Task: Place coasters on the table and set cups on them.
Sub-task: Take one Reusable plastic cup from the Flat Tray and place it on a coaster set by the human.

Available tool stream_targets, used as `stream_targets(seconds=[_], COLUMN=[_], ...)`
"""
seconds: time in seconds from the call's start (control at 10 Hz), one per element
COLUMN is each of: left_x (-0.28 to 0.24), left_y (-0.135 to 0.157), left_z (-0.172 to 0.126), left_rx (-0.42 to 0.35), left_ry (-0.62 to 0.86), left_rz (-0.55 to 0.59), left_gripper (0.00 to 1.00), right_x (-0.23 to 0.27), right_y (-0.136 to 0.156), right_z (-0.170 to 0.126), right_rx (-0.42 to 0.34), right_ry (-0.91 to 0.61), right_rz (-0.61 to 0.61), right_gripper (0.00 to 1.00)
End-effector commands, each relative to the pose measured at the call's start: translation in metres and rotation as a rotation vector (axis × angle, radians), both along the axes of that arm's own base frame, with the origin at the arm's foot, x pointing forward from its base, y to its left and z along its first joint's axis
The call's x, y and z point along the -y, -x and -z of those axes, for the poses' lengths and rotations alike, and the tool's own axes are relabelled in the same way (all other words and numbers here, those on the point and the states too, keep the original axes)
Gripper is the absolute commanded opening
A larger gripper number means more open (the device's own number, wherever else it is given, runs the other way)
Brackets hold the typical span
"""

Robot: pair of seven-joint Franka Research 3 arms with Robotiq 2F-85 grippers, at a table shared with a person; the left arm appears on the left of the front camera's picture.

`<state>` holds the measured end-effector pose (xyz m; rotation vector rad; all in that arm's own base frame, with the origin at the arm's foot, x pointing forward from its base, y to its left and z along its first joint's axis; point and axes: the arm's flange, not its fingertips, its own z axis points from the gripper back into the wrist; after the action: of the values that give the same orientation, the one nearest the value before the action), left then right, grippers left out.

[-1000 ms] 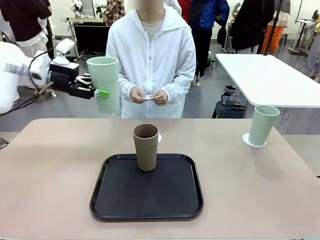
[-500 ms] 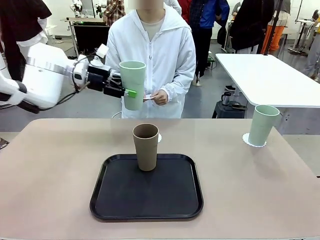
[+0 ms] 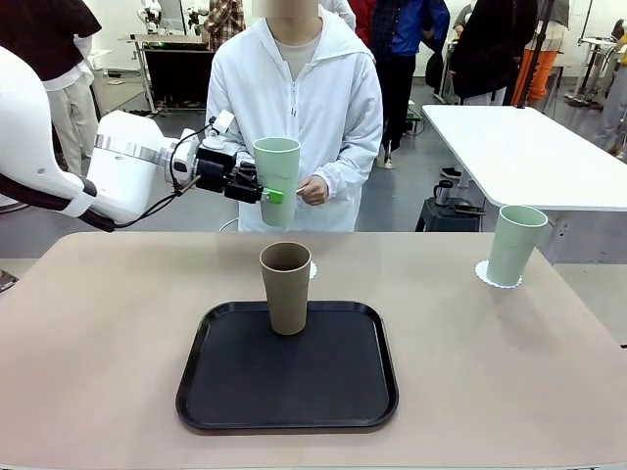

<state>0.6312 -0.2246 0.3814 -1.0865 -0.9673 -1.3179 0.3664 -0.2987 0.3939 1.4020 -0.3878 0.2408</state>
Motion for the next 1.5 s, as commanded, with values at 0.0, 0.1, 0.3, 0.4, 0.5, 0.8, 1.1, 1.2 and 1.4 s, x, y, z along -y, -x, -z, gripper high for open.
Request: stream_targets(seconds=[0.0,0.1,0.3,0.4,0.5,0.8,1.1,1.2,1.4], left_x=[0.006,0.004,0.003,0.003,0.003,0.003,0.003,0.003,0.007], left_y=[-0.006,-0.002,-0.002,-0.002,-0.002,-0.002,-0.002,-0.002,-0.002], left_z=[-0.006,-0.004,0.000,0.000,0.000,0.000,0.000,0.000,0.010], left_rx=[0.010,0.000,0.001,0.001,0.001,0.001,0.001,0.001,0.007], left_ry=[0.044,0.049,0.007,0.007,0.007,0.007,0.007,0.007,-0.014], left_rz=[0.020,0.024,0.009,0.009,0.009,0.009,0.009,0.009,0.047], left_gripper=[0.85,0.85,0.85,0.85,0.85,0.85,0.85,0.85,0.85], right_x=[-0.001,-0.001,-0.001,-0.001,-0.001,-0.001,-0.001,-0.001,-0.001], right_y=[0.000,0.000,0.000,0.000,0.000,0.000,0.000,0.000,0.000], right_z=[0.001,0.001,0.001,0.001,0.001,0.001,0.001,0.001,0.001], right_rx=[-0.004,-0.004,-0.004,-0.004,-0.004,-0.004,-0.004,-0.004,-0.004], right_ry=[0.001,0.001,0.001,0.001,0.001,0.001,0.001,0.001,0.001], right_rz=[0.000,0.000,0.000,0.000,0.000,0.000,0.000,0.000,0.000], right_gripper=[1.00,1.00,1.00,1.00,1.00,1.00,1.00,1.00,1.00])
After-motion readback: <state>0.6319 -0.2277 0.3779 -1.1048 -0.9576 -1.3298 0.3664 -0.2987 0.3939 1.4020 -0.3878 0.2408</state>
